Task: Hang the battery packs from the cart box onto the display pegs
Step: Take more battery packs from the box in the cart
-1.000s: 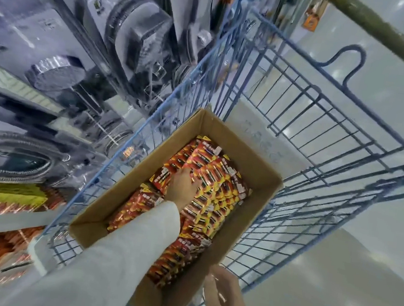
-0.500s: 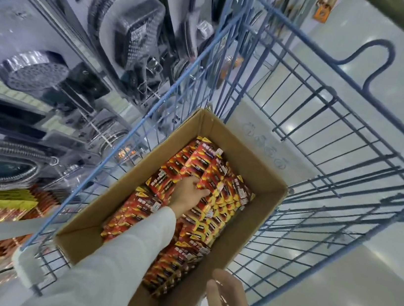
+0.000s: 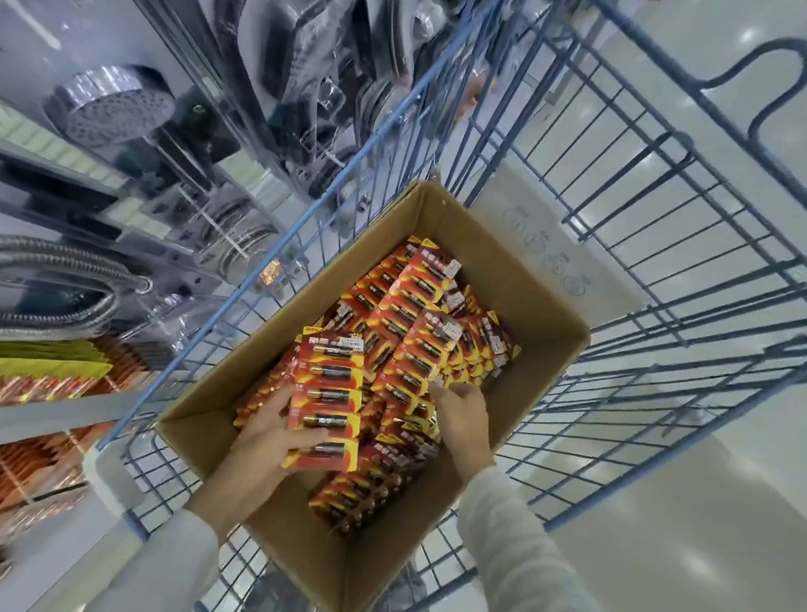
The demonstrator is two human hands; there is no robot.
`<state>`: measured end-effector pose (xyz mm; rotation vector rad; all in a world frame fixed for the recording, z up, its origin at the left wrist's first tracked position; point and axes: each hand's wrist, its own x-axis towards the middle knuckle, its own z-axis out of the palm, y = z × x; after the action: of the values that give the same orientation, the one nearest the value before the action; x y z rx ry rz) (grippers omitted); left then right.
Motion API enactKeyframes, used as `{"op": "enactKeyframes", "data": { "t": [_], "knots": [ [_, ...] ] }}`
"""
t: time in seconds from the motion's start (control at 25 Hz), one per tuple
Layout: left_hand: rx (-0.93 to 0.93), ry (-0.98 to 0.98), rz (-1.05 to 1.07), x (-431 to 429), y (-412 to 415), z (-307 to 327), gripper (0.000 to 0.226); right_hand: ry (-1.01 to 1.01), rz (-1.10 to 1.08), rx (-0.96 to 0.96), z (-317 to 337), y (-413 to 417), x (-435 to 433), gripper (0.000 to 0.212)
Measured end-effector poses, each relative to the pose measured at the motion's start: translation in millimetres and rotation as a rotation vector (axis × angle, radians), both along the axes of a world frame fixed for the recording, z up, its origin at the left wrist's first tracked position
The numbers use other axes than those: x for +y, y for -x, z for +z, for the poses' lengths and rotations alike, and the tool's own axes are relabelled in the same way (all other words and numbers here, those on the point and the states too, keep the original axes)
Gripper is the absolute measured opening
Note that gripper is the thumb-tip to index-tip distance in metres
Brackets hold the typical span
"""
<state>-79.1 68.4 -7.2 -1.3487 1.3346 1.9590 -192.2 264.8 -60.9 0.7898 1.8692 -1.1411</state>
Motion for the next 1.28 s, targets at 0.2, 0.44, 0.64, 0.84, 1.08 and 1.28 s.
{"op": "enactKeyframes", "data": {
  "t": [0.2,0.44,0.64,0.84,1.08,1.28],
  "knots": [
    [0.055,0.031,0.077,-11.3,-47.4,26.6,0.084,-0.02,-0.094,-0.131,-73.7,12.0,-34.6,0.095],
    [0.1,0.079,0.143,-3.2,-60.3,32.7,0.074,-0.091,-0.119,-0.079,-95.9,13.9,-49.2,0.104],
    [0.082,0.142,0.258,9.9,-47.8,46.1,0.034,0.022,-0.159,-0.006,-76.5,6.6,-34.9,0.078],
    [0.132,0.173,0.389,11.1,-59.3,83.6,0.036,0.367,-0.186,-0.085,13.9,-5.2,-21.9,0.06],
    [0.253,0.214,0.579,1.6,-94.0,142.3,0.031,0.622,0.029,0.02,141.9,-28.5,-31.2,0.048],
    [0.355,0.297,0.733,-30.8,-144.3,191.0,0.046,0.762,0.206,0.023,227.5,-59.8,-75.9,0.047]
  ]
}}
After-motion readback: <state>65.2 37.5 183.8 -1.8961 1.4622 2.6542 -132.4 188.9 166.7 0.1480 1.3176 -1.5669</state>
